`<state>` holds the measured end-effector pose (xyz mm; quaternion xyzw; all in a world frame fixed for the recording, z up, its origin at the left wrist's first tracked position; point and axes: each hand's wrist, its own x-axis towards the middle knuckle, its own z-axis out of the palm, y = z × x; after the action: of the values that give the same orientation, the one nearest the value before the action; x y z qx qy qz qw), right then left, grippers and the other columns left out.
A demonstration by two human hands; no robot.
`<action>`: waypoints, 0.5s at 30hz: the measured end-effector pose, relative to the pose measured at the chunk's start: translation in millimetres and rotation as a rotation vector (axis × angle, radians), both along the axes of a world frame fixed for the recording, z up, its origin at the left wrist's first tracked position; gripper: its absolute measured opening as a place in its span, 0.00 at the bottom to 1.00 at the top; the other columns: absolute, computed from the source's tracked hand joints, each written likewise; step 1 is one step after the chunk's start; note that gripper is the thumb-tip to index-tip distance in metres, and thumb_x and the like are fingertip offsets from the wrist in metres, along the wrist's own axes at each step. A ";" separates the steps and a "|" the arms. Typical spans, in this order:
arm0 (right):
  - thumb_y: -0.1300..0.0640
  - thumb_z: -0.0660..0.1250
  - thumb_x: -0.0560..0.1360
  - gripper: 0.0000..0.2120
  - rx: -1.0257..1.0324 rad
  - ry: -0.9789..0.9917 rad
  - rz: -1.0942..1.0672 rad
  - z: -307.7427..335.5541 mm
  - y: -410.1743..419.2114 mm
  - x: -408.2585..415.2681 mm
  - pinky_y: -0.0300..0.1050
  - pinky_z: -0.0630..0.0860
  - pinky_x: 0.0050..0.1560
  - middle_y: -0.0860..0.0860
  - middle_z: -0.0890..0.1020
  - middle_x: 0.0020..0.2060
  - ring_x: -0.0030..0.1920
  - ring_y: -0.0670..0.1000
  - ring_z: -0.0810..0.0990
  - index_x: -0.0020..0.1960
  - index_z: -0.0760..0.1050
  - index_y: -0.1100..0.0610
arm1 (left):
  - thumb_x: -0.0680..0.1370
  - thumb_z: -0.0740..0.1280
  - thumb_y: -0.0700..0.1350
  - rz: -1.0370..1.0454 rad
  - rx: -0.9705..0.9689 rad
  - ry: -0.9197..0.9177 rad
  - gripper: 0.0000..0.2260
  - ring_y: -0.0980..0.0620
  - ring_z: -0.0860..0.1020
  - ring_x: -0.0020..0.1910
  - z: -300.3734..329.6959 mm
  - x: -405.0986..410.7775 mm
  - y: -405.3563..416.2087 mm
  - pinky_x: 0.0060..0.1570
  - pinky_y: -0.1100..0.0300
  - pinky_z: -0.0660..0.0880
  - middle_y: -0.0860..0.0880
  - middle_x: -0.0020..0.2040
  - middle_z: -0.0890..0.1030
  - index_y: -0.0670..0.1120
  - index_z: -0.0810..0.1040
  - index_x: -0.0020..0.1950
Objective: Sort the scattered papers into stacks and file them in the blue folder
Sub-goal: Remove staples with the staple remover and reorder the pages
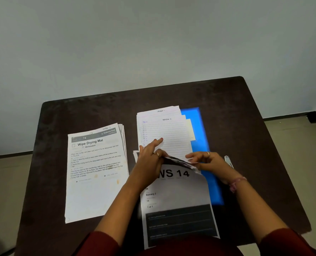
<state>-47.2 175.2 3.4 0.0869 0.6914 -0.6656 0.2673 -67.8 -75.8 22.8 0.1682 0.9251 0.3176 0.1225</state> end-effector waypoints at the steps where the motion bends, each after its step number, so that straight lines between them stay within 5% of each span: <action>1: 0.65 0.74 0.68 0.09 -0.074 -0.035 0.012 3.1 1.9 1.9 0.35 0.76 0.50 0.49 0.83 0.53 0.54 0.45 0.81 0.47 0.81 0.61 | 0.80 0.61 0.38 -0.001 -0.010 -0.027 0.09 0.48 0.65 0.72 2.2 -1.7 1.1 0.73 0.43 0.46 0.47 0.69 0.72 0.46 0.79 0.56; 4: 0.44 0.77 0.64 0.27 -0.197 -0.128 -0.059 0.0 0.4 7.7 0.35 0.74 0.45 0.47 0.83 0.46 0.43 0.50 0.78 0.59 0.78 0.56 | 0.81 0.58 0.38 0.005 -0.024 -0.086 0.11 0.48 0.72 0.62 8.2 -5.9 4.8 0.74 0.44 0.44 0.49 0.56 0.78 0.46 0.78 0.58; 7: 0.53 0.65 0.77 0.14 -0.202 -0.142 -0.169 -7.7 -5.5 16.5 0.36 0.78 0.45 0.52 0.84 0.50 0.45 0.48 0.82 0.61 0.74 0.55 | 0.81 0.58 0.39 -0.008 -0.074 -0.069 0.12 0.49 0.73 0.57 8.0 -12.3 6.8 0.74 0.44 0.45 0.49 0.55 0.78 0.47 0.77 0.59; 10: 0.41 0.77 0.62 0.32 -0.067 -0.152 -0.073 -10.7 -5.6 29.5 0.44 0.80 0.50 0.53 0.83 0.55 0.52 0.50 0.83 0.61 0.73 0.53 | 0.81 0.59 0.40 -0.038 -0.078 -0.077 0.10 0.50 0.75 0.56 11.3 -24.8 10.3 0.75 0.46 0.48 0.49 0.56 0.79 0.47 0.75 0.60; 15: 0.49 0.73 0.71 0.23 0.000 -0.167 -0.125 -13.9 -16.5 42.5 0.58 0.79 0.54 0.54 0.82 0.56 0.54 0.54 0.82 0.62 0.72 0.56 | 0.80 0.63 0.44 -0.059 -0.081 -0.234 0.10 0.49 0.76 0.52 20.7 -46.2 13.0 0.57 0.50 0.75 0.48 0.54 0.79 0.50 0.71 0.61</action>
<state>-4.7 158.8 -10.5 0.1852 0.6600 -0.6712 0.2820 -114.0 -62.8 43.6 0.1523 0.9112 0.2938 0.2455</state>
